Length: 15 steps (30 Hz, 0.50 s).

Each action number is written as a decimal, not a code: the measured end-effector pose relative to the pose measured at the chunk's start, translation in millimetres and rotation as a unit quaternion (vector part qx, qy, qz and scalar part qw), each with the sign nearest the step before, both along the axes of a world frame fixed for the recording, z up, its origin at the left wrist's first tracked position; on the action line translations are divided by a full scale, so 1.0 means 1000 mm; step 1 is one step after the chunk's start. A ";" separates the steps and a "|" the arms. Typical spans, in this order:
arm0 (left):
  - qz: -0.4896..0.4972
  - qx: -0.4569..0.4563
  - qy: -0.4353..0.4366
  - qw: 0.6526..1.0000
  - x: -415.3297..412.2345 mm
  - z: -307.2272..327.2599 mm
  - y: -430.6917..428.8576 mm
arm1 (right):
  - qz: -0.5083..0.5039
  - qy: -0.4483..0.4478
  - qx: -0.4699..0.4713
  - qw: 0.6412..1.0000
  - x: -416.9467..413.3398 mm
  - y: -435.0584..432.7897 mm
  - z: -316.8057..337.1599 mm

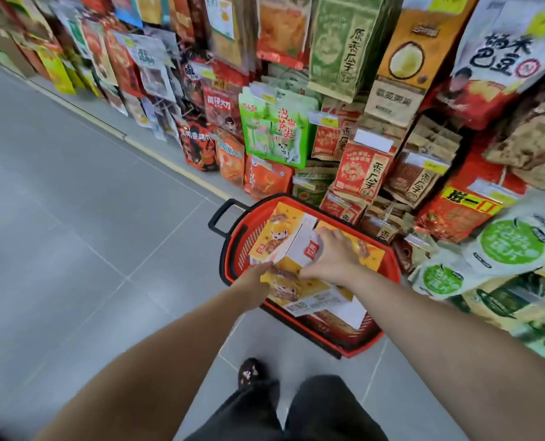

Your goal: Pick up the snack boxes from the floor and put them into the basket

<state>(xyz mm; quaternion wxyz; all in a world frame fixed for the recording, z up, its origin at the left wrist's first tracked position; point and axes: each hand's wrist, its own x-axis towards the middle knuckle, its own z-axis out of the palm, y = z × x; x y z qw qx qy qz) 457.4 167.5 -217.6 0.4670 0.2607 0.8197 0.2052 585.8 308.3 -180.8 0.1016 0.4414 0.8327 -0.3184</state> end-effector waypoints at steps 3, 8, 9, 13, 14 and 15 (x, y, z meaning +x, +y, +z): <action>-0.011 -0.011 0.001 1.000 -0.037 -0.004 0.016 | -0.009 -0.010 -0.021 1.000 -0.035 0.014 -0.005; -0.014 -0.024 -0.026 0.999 -0.078 -0.021 0.040 | 0.019 -0.045 -0.056 0.997 -0.084 0.049 -0.019; -0.007 -0.027 -0.033 0.999 -0.087 -0.026 0.047 | 0.028 -0.052 -0.066 0.996 -0.097 0.060 -0.024; 0.007 -0.039 -0.053 0.998 -0.117 -0.043 0.078 | 0.073 -0.090 -0.114 0.987 -0.140 0.106 -0.038; 0.005 -0.028 -0.054 0.998 -0.124 -0.045 0.089 | 0.074 -0.091 -0.140 0.983 -0.147 0.117 -0.039; 0.007 -0.028 -0.056 0.998 -0.131 -0.049 0.099 | 0.065 -0.085 -0.170 0.980 -0.156 0.132 -0.043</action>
